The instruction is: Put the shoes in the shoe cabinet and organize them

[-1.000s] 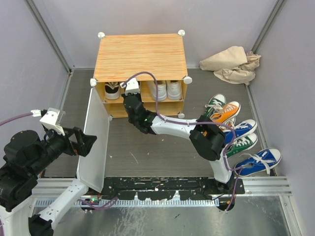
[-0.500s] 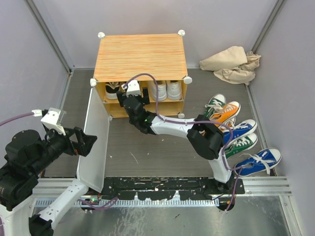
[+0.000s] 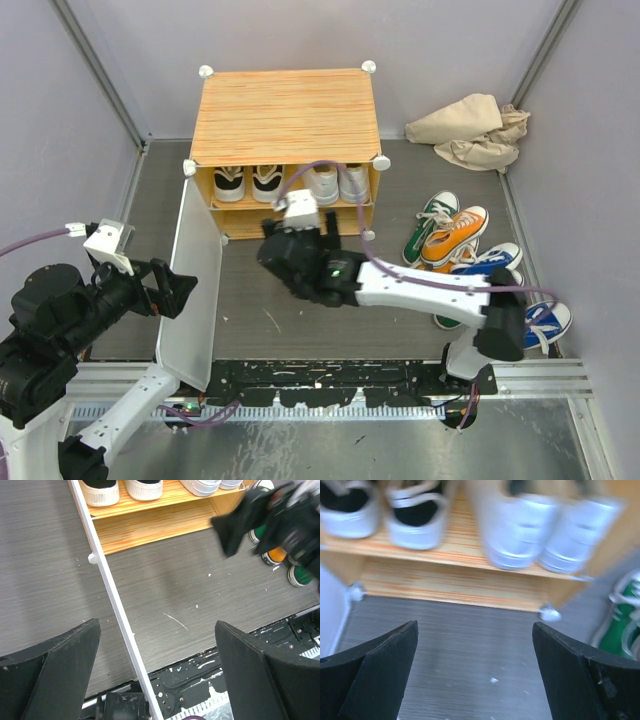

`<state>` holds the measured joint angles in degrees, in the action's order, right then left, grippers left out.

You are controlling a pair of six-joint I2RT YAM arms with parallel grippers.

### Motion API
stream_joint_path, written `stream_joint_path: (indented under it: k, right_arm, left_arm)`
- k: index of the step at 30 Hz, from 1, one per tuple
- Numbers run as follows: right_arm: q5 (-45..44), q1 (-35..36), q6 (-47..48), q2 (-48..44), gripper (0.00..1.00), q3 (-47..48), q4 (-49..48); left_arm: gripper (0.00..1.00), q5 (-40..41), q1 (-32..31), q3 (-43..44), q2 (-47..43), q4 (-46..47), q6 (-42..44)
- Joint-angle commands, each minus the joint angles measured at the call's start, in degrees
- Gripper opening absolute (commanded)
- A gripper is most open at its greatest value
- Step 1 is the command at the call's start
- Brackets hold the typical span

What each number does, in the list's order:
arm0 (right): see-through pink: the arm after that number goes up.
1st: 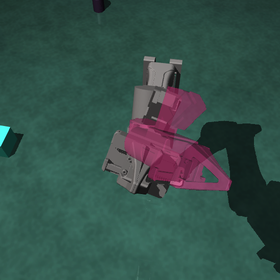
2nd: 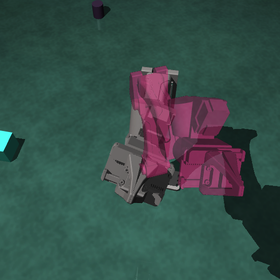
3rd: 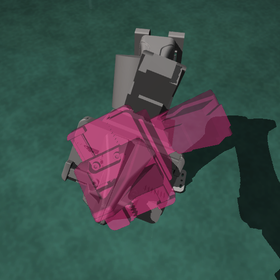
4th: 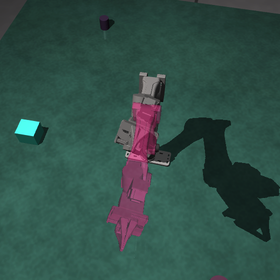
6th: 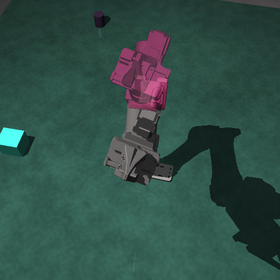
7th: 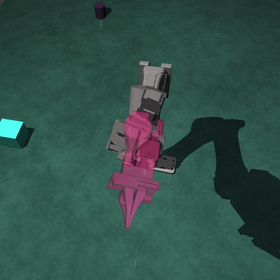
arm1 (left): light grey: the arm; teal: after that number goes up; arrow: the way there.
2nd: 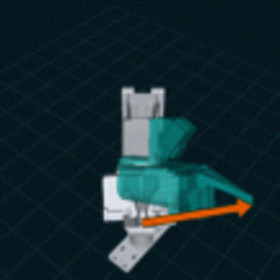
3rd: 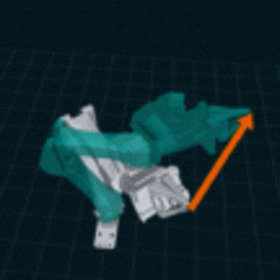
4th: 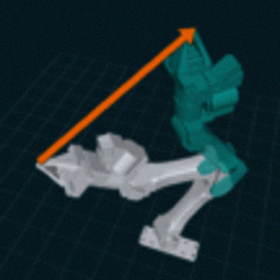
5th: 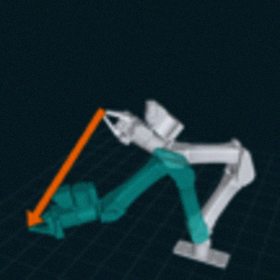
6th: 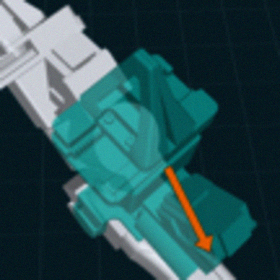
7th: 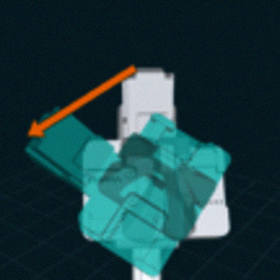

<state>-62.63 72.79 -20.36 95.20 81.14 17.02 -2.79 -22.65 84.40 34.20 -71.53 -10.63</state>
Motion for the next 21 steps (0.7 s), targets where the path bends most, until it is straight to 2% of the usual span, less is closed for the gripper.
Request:
stream_joint_path:
  k: [1,3,6,10,15,21]
  right_arm:
    - [-3.3,-6.3,-32.7,-12.9,1.0,-4.0,38.6]
    - [-0.1,-11.0,-38.7,-17.4,0.99,-8.3,44.4]
    - [5.0,-19.9,-40.6,-23.9,0.99,-15.5,45.0]
    - [8.5,-31.4,-33.6,-30.4,0.98,-23.1,36.4]
    - [16.7,-44.4,-23.6,-30.1,0.94,-27.7,24.7]
    - [23.3,-49.9,-19.6,-25.7,0.88,-30.8,14.7]
  left_arm:
    - [0.98,-0.2,-0.5,-0.5,-0.6,1.8,0.9]
    - [0.98,-0.3,-0.7,-0.8,-0.7,1.8,0.9]
    - [0.98,-0.7,-0.9,-1.1,-0.6,2.1,0.9]
    - [0.98,-1.0,-1.0,-1.3,-0.2,2.1,0.9]
    - [0.98,-0.8,-1.0,-1.1,0.0,2.2,1.0]
    - [0.98,0.2,-0.9,-1.4,0.3,2.2,1.3]
